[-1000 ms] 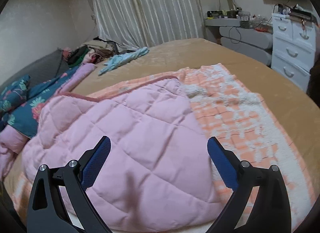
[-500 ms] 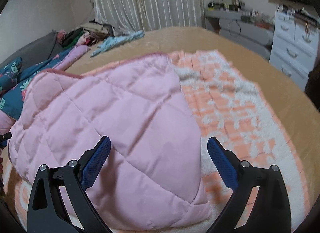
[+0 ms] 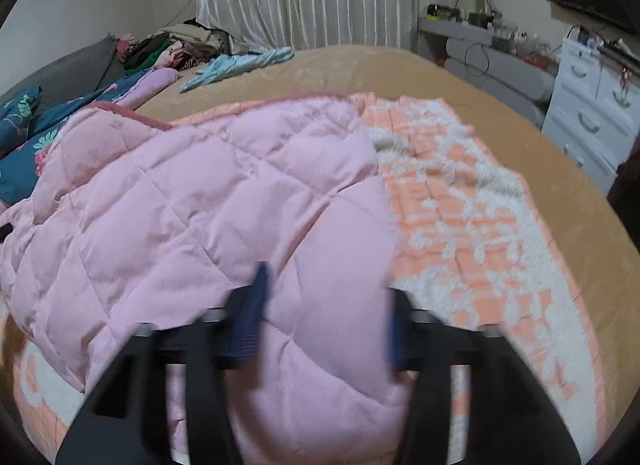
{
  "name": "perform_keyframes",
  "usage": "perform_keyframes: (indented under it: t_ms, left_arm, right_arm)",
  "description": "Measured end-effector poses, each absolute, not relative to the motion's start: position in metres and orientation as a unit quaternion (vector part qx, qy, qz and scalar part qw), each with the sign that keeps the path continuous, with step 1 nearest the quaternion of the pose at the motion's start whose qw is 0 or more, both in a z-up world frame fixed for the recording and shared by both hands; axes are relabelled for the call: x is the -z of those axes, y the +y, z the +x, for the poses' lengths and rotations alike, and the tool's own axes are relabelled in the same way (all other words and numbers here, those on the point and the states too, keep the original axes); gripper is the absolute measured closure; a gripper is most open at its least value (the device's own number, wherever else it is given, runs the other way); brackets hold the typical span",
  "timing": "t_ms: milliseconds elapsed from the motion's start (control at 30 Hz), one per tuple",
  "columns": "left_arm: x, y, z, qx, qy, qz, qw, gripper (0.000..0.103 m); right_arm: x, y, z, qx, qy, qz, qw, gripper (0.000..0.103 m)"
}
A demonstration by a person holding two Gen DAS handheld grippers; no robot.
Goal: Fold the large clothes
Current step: 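Close both grippers on the edge of the folded pink jacket, then fold the gripped edge over the jacket and open both grippers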
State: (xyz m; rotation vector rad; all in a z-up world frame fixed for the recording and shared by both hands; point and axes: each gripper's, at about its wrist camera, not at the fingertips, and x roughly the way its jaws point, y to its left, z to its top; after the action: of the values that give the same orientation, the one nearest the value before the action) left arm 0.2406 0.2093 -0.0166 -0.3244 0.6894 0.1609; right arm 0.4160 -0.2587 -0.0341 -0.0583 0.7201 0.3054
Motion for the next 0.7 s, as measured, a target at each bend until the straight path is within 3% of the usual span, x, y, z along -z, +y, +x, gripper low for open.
perform_keyframes:
  t_ms: [33, 67, 267, 700]
  left_arm:
    - [0.014, 0.209, 0.242, -0.081, 0.333, -0.155, 0.927, 0.092]
    - [0.010, 0.209, 0.245, -0.084, 0.329, -0.151, 0.928, 0.092]
    - [-0.005, 0.212, 0.266, -0.098, 0.314, -0.139, 0.934, 0.092]
    - [0.021, 0.215, 0.326, -0.132, 0.349, -0.113, 0.921, 0.092]
  right_arm:
    - [0.029, -0.258, 0.414, -0.148, 0.336, -0.029, 0.930, 0.082]
    - [0.020, -0.253, 0.410, -0.144, 0.309, -0.036, 0.939, 0.084]
    - [-0.005, -0.244, 0.413, -0.127, 0.246, -0.041, 0.960, 0.087]
    - [0.034, -0.249, 0.468, -0.073, 0.311, -0.036, 0.947, 0.090]
